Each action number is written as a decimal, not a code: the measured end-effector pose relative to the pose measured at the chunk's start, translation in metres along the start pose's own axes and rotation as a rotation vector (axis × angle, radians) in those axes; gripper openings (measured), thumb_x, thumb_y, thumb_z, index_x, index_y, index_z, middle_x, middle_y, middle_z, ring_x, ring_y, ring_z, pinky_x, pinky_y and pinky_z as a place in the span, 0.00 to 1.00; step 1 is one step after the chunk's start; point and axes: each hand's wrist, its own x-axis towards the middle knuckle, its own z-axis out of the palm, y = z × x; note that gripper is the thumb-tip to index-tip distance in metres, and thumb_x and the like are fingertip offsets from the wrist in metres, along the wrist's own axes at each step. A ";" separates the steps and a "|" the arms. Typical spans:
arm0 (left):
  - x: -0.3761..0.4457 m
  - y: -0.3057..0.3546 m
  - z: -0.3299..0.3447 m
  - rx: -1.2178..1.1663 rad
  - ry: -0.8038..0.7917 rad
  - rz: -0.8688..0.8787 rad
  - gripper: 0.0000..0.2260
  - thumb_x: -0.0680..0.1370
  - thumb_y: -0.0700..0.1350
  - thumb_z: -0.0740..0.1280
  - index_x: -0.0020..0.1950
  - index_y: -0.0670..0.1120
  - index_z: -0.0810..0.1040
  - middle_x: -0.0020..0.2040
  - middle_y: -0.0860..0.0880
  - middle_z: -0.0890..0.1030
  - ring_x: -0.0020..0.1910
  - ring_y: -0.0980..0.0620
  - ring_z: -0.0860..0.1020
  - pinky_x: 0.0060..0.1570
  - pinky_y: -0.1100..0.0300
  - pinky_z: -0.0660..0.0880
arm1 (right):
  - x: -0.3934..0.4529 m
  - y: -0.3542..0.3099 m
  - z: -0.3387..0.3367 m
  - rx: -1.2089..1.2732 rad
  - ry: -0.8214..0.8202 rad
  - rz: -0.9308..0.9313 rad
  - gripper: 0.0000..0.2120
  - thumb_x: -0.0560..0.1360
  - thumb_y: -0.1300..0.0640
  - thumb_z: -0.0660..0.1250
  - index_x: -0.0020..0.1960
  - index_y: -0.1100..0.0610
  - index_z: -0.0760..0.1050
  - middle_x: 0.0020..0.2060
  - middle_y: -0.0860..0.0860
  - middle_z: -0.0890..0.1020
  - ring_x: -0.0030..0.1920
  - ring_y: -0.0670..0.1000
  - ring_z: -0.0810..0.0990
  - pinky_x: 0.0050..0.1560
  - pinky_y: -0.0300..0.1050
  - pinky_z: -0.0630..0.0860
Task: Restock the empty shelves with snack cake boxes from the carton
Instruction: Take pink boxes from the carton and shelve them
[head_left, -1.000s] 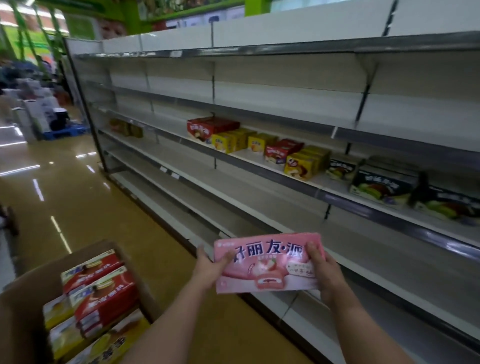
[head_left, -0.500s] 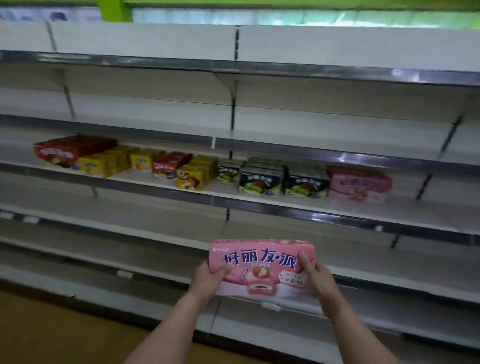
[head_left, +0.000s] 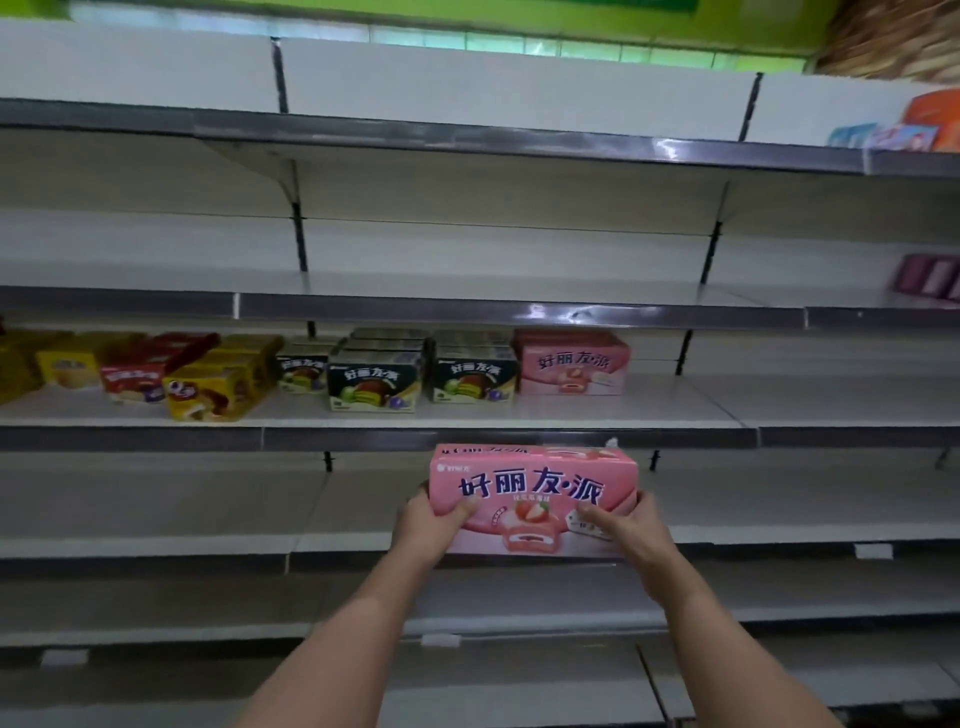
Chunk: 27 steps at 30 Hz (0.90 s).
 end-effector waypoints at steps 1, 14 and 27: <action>0.007 0.008 0.015 -0.002 0.004 0.004 0.18 0.71 0.50 0.74 0.57 0.46 0.77 0.53 0.46 0.82 0.53 0.46 0.80 0.57 0.51 0.76 | 0.012 -0.001 -0.013 -0.007 0.004 -0.011 0.30 0.65 0.59 0.78 0.60 0.60 0.65 0.53 0.57 0.78 0.53 0.55 0.79 0.57 0.53 0.76; 0.088 0.068 0.158 0.129 0.167 0.012 0.28 0.64 0.52 0.78 0.60 0.45 0.74 0.58 0.45 0.78 0.53 0.46 0.78 0.55 0.47 0.77 | 0.144 -0.018 -0.134 -0.636 0.203 -0.109 0.45 0.50 0.25 0.69 0.60 0.50 0.72 0.53 0.54 0.78 0.54 0.57 0.79 0.55 0.55 0.77; 0.154 0.111 0.185 0.192 0.314 0.072 0.25 0.73 0.45 0.73 0.63 0.41 0.65 0.60 0.42 0.77 0.58 0.41 0.77 0.51 0.52 0.73 | 0.232 -0.039 -0.128 -0.565 0.185 -0.205 0.26 0.66 0.41 0.74 0.58 0.56 0.76 0.51 0.57 0.81 0.49 0.58 0.81 0.50 0.53 0.79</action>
